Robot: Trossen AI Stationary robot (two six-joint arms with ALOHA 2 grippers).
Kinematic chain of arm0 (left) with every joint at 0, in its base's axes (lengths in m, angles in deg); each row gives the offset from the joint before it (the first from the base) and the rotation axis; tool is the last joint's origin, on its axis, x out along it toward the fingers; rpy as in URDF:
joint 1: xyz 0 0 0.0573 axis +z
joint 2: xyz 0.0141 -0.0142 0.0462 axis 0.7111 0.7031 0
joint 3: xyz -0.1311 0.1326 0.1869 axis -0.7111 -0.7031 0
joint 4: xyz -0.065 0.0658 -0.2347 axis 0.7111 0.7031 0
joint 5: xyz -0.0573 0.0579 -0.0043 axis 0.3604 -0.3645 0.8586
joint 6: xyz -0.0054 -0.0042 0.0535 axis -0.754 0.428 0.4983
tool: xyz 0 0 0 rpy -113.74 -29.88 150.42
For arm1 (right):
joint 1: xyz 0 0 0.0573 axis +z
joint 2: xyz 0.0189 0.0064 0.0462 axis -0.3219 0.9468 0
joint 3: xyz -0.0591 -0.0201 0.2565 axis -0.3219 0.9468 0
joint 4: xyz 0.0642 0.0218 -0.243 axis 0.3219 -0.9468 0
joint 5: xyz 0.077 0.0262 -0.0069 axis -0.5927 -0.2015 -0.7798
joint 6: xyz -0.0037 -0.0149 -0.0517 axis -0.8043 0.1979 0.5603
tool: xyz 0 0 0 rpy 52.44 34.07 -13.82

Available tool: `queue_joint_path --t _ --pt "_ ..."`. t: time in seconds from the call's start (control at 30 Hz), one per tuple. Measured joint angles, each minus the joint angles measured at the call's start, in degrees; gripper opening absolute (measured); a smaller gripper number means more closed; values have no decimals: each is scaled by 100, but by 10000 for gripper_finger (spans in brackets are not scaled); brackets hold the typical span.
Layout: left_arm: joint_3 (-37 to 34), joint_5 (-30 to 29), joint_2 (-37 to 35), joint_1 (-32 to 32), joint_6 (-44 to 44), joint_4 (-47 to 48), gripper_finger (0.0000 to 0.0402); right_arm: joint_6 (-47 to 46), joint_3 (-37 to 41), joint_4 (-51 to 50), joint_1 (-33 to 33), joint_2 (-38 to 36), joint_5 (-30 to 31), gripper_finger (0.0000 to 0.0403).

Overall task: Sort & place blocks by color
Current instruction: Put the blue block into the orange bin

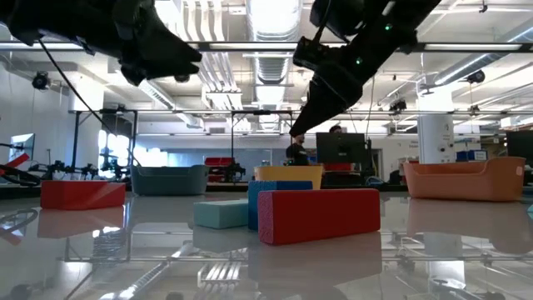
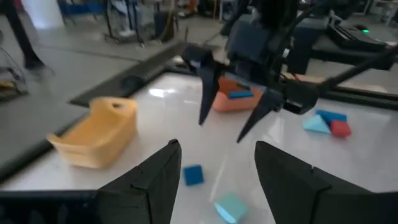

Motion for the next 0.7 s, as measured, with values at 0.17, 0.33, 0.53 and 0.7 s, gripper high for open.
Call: queue_joint_path --t 0.17,0.33,0.53,0.7 --pt "-12 -300 -361 8 525 -6 189 655 -4 4 -509 41 -807 262" --pt "-30 -379 -552 37 717 -4 189 944 -48 -36 -881 303 -1288 253" --pt "-50 -380 -507 42 742 9 189 1297 -522 -523 -1038 925 -1332 257" --pt "-52 -377 -419 42 753 28 189 1488 -974 -1258 -1132 1299 -1331 266"
